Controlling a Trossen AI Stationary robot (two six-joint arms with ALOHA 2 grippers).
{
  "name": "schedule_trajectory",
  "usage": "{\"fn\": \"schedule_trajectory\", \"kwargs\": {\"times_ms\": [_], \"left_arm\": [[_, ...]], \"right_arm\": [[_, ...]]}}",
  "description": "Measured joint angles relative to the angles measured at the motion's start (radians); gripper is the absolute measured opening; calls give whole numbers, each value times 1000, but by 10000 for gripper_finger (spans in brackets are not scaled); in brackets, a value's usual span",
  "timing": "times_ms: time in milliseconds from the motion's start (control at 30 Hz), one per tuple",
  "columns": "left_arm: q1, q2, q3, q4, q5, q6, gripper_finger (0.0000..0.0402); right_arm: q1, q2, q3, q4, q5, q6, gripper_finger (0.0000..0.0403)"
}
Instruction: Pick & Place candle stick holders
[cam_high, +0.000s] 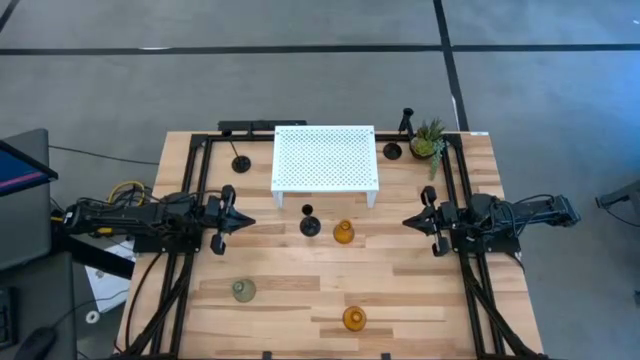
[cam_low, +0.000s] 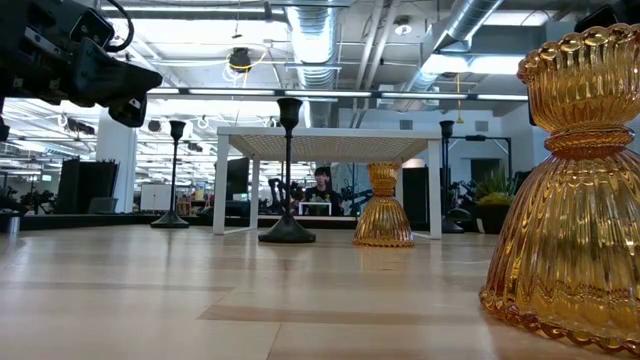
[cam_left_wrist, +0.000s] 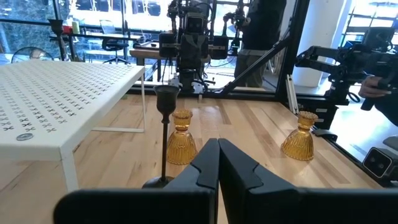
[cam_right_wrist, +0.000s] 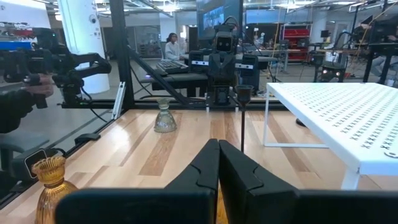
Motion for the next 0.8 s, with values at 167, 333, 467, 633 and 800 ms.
{"fn": "schedule_trajectory", "kwargs": {"times_ms": [167, 333, 467, 633, 800], "left_arm": [[0, 0, 0, 0, 0, 0, 4], [0, 0, 0, 0, 0, 0, 4], [0, 0, 0, 1, 0, 0, 4], [0, 0, 0, 27, -32, -5, 4], [0, 1, 0, 48, -131, -33, 4]], "right_arm": [[0, 0, 0, 0, -1, 0, 0], [0, 0, 0, 0, -1, 0, 0], [0, 0, 0, 0, -1, 0, 0], [0, 0, 0, 32, 38, 23, 0], [0, 1, 17, 13, 170, 85, 0]]}}
